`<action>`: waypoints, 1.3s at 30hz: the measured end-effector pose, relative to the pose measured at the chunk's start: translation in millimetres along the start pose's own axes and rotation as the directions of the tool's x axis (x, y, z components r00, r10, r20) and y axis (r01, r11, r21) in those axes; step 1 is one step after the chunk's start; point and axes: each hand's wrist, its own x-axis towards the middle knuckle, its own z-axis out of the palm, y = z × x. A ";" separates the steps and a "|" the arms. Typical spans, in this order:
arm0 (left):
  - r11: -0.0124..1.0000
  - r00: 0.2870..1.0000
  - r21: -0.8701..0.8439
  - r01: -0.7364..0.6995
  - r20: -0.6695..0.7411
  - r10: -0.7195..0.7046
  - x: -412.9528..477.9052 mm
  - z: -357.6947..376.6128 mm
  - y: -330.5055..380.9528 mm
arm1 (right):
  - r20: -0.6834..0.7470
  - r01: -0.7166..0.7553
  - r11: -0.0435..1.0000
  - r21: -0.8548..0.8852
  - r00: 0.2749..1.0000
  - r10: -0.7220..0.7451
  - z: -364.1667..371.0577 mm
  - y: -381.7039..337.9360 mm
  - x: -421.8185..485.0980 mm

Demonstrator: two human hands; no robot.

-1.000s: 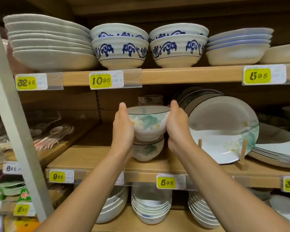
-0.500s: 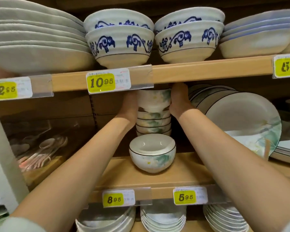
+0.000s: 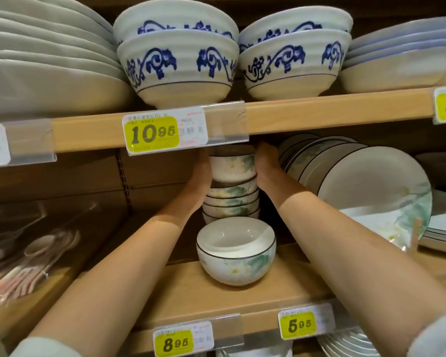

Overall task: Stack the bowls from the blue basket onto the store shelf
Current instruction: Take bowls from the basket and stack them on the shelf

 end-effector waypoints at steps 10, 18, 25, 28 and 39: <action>0.990 0.991 -0.037 0.134 0.022 -0.133 3.2 -2.4 -15.9 | 0.016 -0.004 0.995 -0.095 1.000 0.006 -3.2 12.8 -8.9; 0.990 0.990 -0.039 0.132 -0.039 -0.134 6.7 -0.9 -29.2 | 0.037 -0.047 0.985 -0.164 0.998 0.054 -3.0 19.2 -2.0; 0.992 0.989 0.000 0.129 -0.079 -0.129 7.4 2.0 -29.8 | 0.056 -0.076 0.985 -0.153 0.995 0.085 -5.1 21.0 0.9; 0.980 0.975 -0.013 0.199 -0.096 -0.199 2.0 1.3 -29.5 | 0.035 -0.155 0.987 -0.046 0.987 0.157 -5.4 21.3 0.4; 0.990 0.965 -0.039 0.133 -0.225 -0.138 -1.4 6.4 -41.8 | 0.127 -0.061 0.995 -0.081 0.989 0.071 -2.5 34.8 -4.2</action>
